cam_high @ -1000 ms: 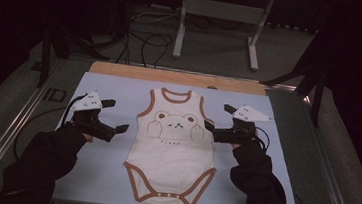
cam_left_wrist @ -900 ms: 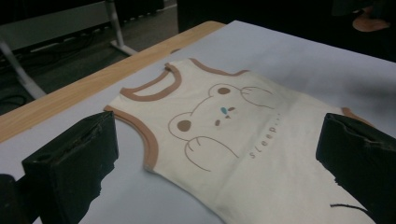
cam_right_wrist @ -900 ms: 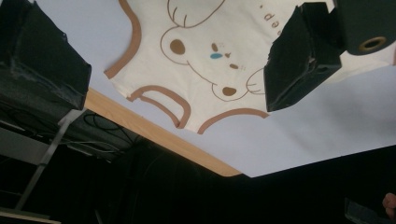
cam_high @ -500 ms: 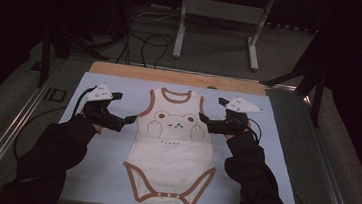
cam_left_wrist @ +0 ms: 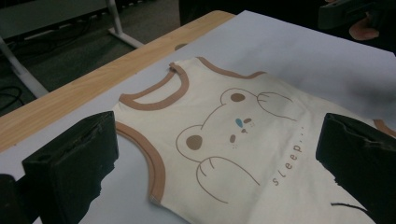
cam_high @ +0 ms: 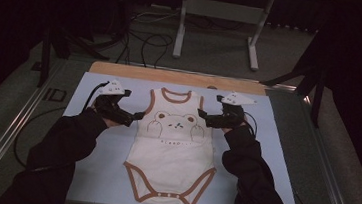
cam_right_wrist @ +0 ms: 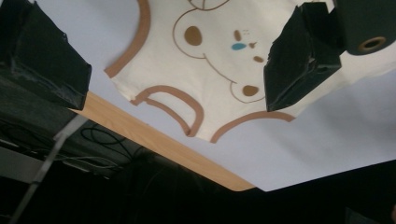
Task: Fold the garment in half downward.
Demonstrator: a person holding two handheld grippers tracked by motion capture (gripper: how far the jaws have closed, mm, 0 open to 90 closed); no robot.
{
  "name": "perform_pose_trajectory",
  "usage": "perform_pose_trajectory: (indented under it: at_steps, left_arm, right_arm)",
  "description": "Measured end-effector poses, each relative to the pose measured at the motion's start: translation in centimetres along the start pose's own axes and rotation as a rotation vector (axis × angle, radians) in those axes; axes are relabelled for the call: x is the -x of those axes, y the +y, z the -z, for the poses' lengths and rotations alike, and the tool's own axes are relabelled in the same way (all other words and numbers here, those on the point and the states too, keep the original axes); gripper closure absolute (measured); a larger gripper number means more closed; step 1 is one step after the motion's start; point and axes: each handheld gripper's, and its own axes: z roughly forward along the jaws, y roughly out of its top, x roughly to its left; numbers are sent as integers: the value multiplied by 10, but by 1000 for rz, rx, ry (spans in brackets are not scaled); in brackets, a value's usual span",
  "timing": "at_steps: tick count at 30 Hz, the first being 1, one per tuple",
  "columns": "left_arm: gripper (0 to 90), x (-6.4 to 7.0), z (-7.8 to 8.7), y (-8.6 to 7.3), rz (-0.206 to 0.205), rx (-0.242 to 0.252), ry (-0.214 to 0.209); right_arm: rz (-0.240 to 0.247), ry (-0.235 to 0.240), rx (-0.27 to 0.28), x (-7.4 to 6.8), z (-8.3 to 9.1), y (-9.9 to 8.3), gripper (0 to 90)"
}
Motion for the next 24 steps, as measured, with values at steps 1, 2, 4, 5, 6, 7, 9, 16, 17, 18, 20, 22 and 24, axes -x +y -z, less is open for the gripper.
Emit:
perform_pose_trajectory:
  at_steps: [1, 2, 4, 5, 6, 7, 9, 16, 17, 18, 20, 22, 24]
  left_arm:
    - [2, -1, -2, 1, -1, 0, -1]
    - [2, -2, -3, 2, -3, -2, 2]
    - [2, -4, -7, 4, -11, -10, 9]
    - [2, -5, -9, 6, -12, -12, 10]
    - [2, -5, -9, 6, -12, -12, 10]
    - [2, -9, -14, 9, -5, -3, 13]
    - [2, -10, -18, 10, -7, 1, 20]
    - [2, -16, -32, 8, -1, -15, 22]
    - [2, -18, -38, 6, 13, -19, 21]
    - [2, -18, -38, 6, 13, -19, 21]
    - [3, -20, -43, 3, 16, -29, 25]
    - [3, -23, -49, 2, 15, -49, 27]
    - [6, -26, -54, 0, 13, -55, 36]
  right_arm:
    - [-8, 3, -3, 0, -1, 0, 75]
    - [-6, 4, 0, 2, -3, 0, 76]
    - [-22, 5, -9, 3, -7, -1, 76]
    - [-23, 2, -12, 4, -9, -1, 75]
    - [-23, 2, -12, 4, -9, -1, 75]
    - [-20, -28, -33, 6, -16, -1, 76]
    - [-41, -19, -40, 9, -21, -2, 78]
    - [-58, -18, -69, 17, -35, -4, 83]
    - [-60, -18, -76, 18, -37, -4, 96]
    - [-51, -21, -80, 19, -39, -5, 106]
    - [-55, -23, -88, 20, -41, -6, 105]
    - [-50, -29, -99, 21, -45, -7, 106]
    - [-42, -41, -112, 23, -52, -9, 109]
